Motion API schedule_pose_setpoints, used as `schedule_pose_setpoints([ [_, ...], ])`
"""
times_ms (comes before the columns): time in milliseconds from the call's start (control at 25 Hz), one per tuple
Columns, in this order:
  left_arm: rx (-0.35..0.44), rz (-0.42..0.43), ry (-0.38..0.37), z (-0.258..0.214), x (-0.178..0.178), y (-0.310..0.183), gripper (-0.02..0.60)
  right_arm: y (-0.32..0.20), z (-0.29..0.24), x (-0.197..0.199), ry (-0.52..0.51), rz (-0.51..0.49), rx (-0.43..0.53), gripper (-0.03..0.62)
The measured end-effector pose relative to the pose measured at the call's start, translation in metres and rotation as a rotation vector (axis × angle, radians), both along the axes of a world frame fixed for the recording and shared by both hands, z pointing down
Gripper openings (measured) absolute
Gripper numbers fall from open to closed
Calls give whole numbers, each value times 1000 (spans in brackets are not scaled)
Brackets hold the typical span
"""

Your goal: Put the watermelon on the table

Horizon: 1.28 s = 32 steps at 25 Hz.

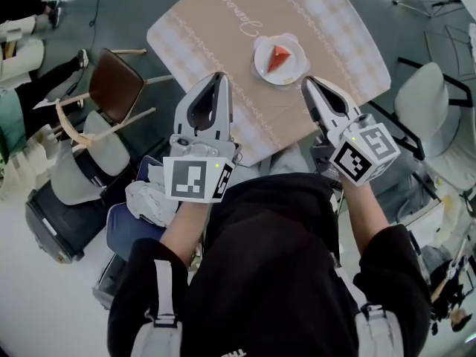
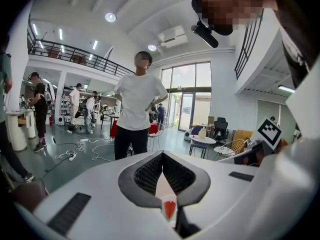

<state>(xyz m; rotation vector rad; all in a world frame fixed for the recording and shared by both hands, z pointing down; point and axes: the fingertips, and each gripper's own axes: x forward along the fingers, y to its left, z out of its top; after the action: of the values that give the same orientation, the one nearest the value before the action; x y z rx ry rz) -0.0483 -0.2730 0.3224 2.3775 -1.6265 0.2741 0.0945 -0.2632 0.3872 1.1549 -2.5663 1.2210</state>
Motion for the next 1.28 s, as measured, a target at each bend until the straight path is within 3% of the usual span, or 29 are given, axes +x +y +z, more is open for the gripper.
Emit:
schedule_pose_setpoints([
  [240, 70, -33, -2, -37, 5, 2, 11, -2, -25, 0, -42, -42, 57, 18],
  [520, 183, 34, 46, -81, 15, 6, 11, 10, -46, -9, -79, -73, 123, 18],
  [680, 255, 89, 29, -98, 18, 13, 11, 24, -52, -9, -83, -46, 134, 18],
  [1280, 237, 146, 83, -96, -26, 98, 11, 105, -85, -42, -39, 46, 229, 18],
])
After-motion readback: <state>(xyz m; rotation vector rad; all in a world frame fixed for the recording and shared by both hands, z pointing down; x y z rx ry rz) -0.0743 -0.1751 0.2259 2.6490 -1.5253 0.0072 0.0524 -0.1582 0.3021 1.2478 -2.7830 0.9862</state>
